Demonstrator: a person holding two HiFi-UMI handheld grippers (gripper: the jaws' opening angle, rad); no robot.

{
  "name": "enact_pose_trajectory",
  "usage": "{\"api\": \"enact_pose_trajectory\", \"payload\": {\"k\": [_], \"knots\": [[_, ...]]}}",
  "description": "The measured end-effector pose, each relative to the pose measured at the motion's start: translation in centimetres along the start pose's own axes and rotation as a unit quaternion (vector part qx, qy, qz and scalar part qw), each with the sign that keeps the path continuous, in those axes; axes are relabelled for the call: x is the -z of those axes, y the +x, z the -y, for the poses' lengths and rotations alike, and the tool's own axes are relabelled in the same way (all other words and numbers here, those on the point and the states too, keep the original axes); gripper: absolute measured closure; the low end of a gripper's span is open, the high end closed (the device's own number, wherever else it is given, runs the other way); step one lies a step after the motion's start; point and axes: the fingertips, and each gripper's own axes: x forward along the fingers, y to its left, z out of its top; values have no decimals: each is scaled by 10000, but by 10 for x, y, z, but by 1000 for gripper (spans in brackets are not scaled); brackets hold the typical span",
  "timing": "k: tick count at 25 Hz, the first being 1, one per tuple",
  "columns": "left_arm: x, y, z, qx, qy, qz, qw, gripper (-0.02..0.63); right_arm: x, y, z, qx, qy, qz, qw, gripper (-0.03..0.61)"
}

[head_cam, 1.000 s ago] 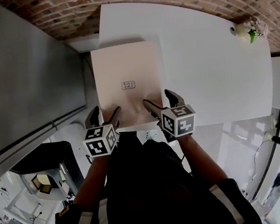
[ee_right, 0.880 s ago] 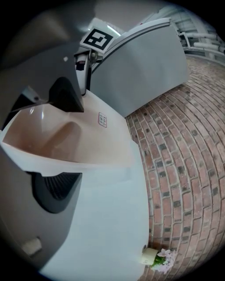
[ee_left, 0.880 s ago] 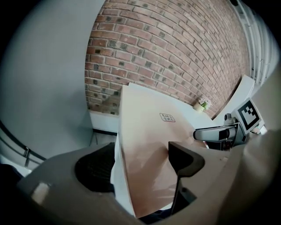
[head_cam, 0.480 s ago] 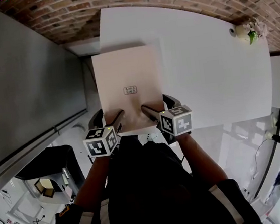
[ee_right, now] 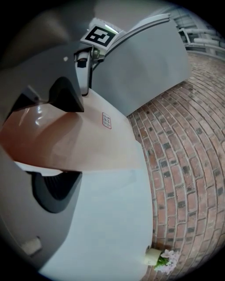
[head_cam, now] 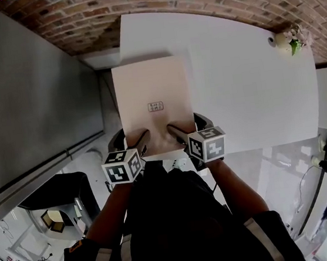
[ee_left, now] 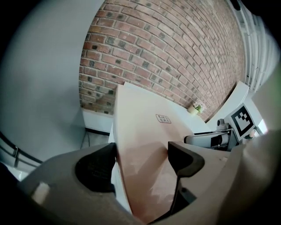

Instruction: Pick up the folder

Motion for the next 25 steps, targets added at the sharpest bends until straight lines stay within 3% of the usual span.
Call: {"api": "enact_pose_trajectory", "payload": {"k": [10, 16, 25], "knots": [[-42, -33, 41, 167, 543, 739, 9956, 242, -35, -55, -11, 52, -267, 917, 9954, 152], [-71, -64, 87, 347, 976, 1245, 9868, 242, -57, -113, -14, 175, -362, 1594, 9864, 152], [-87, -107, 156, 623, 1472, 1809, 9704, 242, -64, -198, -13, 405, -493, 2309, 9709, 150]]}}
